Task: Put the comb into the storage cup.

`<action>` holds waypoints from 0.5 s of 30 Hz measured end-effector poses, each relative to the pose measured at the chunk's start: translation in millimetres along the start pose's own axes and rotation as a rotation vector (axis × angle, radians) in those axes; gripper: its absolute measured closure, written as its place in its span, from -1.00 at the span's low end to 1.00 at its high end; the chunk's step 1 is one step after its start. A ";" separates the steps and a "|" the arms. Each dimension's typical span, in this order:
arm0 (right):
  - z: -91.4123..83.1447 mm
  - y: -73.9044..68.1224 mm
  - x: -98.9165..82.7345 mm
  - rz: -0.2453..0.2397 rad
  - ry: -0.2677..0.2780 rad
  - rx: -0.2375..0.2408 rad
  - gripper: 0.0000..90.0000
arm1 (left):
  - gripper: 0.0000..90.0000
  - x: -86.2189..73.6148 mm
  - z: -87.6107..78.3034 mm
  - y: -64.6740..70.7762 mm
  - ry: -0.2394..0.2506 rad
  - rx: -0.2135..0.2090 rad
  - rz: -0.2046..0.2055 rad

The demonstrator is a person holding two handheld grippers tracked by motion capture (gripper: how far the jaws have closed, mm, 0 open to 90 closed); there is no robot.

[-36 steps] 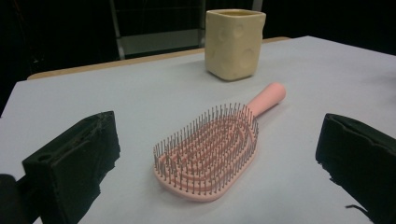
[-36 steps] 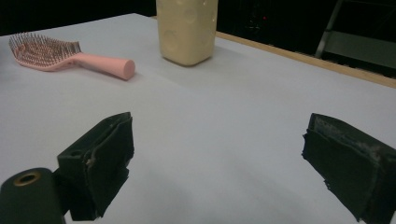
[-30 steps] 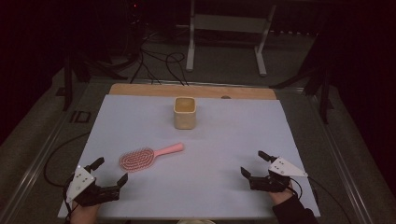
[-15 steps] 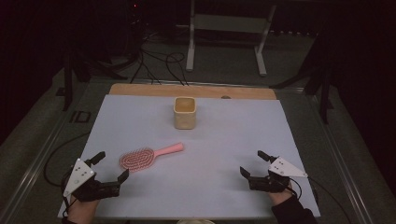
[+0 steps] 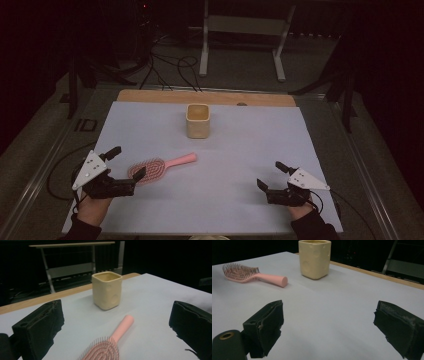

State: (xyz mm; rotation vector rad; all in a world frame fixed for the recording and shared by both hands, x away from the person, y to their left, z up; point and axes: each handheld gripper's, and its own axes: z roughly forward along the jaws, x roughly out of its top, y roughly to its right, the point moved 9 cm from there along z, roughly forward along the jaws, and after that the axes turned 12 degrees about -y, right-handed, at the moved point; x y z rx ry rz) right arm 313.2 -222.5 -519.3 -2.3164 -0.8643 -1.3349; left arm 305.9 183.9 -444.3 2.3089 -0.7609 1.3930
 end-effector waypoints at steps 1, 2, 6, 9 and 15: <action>0.0 0.0 0.0 0.000 0.000 0.000 -0.81 | -0.99 1.9 1.3 0.6 -0.002 -0.004 0.000; -0.2 -0.4 0.5 0.002 0.004 0.004 -0.81 | -0.99 7.1 4.2 1.8 -0.002 -0.008 0.005; -0.4 -0.3 0.6 0.000 0.005 0.003 -0.81 | -0.99 15.0 9.8 4.9 -0.006 -0.030 0.007; -0.8 -0.1 0.9 0.004 0.008 0.006 -0.81 | -0.99 20.2 15.6 7.6 -0.018 -0.043 0.017; -1.2 0.1 1.1 0.006 0.009 0.008 -0.81 | -0.99 27.2 24.9 10.3 -0.028 -0.064 0.021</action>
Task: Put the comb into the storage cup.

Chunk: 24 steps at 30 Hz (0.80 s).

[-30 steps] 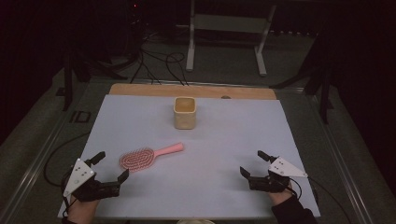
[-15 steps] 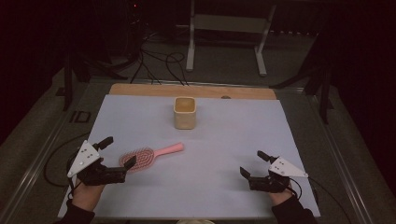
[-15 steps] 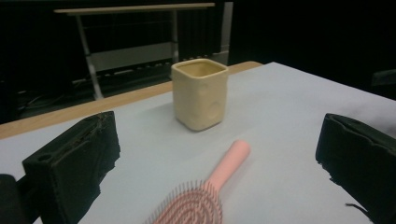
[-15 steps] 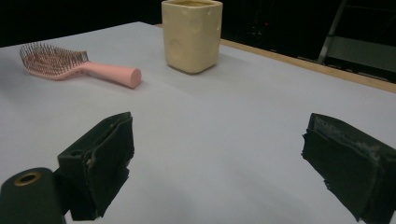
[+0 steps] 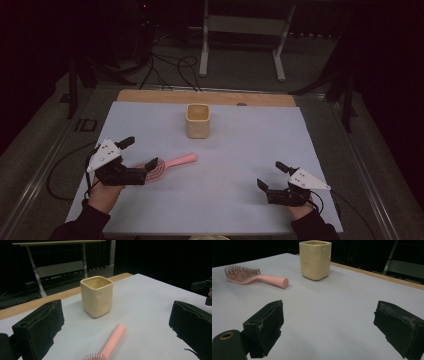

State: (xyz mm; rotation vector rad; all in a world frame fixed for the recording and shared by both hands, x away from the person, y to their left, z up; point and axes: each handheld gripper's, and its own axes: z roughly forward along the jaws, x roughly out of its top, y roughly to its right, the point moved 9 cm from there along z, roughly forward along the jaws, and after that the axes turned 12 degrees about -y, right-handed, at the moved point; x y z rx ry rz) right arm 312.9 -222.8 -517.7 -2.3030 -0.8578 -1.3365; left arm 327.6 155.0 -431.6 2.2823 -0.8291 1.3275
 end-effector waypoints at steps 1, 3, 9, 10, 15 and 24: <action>-0.1 -0.2 0.2 0.002 0.002 0.001 -0.81 | -0.99 0.2 1.9 0.4 -0.003 -0.002 0.002; 0.0 -0.1 0.0 0.001 0.001 0.001 -0.81 | -0.99 -0.4 5.6 0.7 -0.012 -0.009 -0.002; 0.0 -0.2 0.1 0.003 0.001 0.004 -0.81 | -0.99 1.7 13.6 0.9 -0.024 -0.023 -0.022; 0.0 -0.2 0.1 0.003 0.001 0.004 -0.81 | -0.99 2.6 14.9 1.6 -0.028 -0.028 -0.021; 0.2 -0.3 0.1 0.003 0.000 0.003 -0.81 | -0.99 6.7 21.0 5.6 -0.051 -0.049 -0.022; -0.3 -0.2 0.3 0.011 0.003 0.010 -0.81 | -0.99 15.2 45.6 15.6 -0.088 -0.072 -0.015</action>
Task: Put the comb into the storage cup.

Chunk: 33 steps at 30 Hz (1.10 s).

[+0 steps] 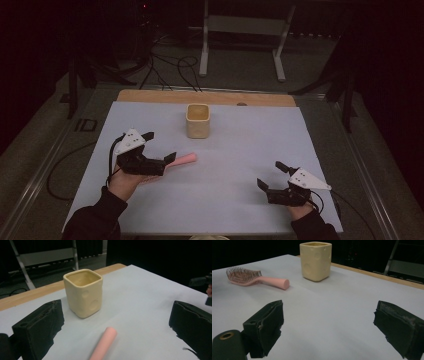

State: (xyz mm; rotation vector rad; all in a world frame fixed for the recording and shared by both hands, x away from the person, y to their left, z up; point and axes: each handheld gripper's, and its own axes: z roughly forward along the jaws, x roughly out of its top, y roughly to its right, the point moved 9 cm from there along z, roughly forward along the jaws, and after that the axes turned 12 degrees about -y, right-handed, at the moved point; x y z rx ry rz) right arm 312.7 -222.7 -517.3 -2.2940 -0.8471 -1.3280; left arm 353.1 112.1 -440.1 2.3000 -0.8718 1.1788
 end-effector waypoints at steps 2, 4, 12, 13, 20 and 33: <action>0.1 0.0 0.0 0.000 0.000 0.000 -0.81 | -0.99 1.9 3.8 1.6 -0.002 -0.005 0.001; -0.1 -0.2 0.4 0.000 0.003 0.000 -0.81 | -0.99 2.6 5.7 2.7 -0.003 -0.007 0.006; 0.0 -0.2 0.3 0.001 0.002 0.003 -0.81 | -0.99 4.4 27.2 10.0 -0.041 -0.035 -0.012; -0.1 -0.4 0.6 0.003 0.005 0.006 -0.81 | -0.99 4.4 27.2 10.0 -0.041 -0.035 -0.012; 0.0 -0.5 0.5 0.000 0.003 0.005 -0.81 | -0.92 4.6 50.2 12.7 -0.074 -0.022 -0.025; -0.4 -0.7 0.2 -0.001 0.004 0.013 -0.81 | -0.64 -4.7 83.5 17.2 -0.118 -0.004 -0.023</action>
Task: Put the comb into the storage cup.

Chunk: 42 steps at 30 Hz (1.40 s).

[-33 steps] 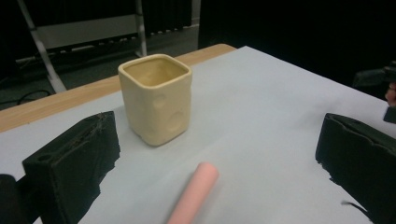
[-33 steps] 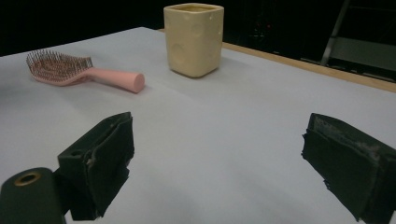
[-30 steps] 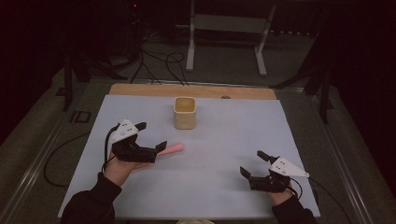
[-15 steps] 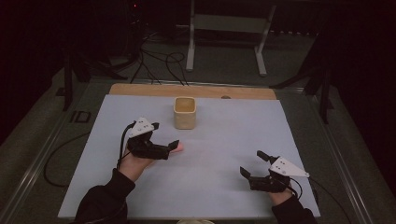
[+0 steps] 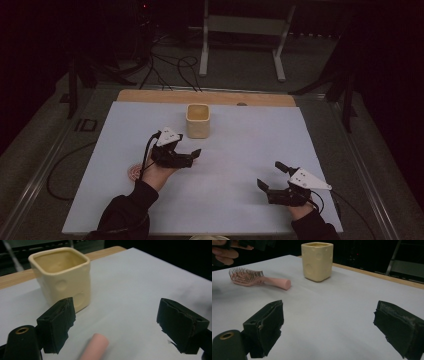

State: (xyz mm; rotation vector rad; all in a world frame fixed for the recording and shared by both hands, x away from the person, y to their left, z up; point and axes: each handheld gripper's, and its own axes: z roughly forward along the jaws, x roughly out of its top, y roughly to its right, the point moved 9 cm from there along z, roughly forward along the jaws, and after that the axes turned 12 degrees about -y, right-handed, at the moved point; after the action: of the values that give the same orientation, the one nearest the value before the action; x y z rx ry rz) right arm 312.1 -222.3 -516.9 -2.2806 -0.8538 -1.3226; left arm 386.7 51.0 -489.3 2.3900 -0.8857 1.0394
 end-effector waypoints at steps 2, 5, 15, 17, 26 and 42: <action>0.0 0.0 0.0 0.000 0.000 0.000 -0.80 | -0.56 -0.9 2.5 -1.0 -0.005 0.016 -0.003; -0.1 -0.5 0.5 -0.001 0.002 0.001 -0.80 | -0.45 -2.8 6.5 -2.3 -0.019 0.031 -0.005; -0.1 -0.3 0.8 -0.002 0.005 0.002 -0.80 | 0.03 -9.4 18.4 -11.6 -0.093 0.073 -0.081; 0.2 -0.1 0.2 0.001 0.000 0.001 -0.80 | 0.11 -10.9 20.9 -12.4 -0.109 0.082 -0.092; -0.2 -0.3 0.7 -0.001 0.004 0.003 -0.80 | 0.59 -17.2 29.7 -16.9 -0.166 0.127 -0.121; 0.2 -0.1 0.2 0.000 0.000 0.001 -0.80 | 1.00 -27.1 41.8 -29.6 -0.258 0.172 -0.171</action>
State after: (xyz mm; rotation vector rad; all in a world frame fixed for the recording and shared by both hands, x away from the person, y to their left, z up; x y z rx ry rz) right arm 312.2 -222.1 -516.8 -2.2792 -0.8541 -1.3220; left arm 413.9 59.6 -539.7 2.7342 -0.6804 0.7822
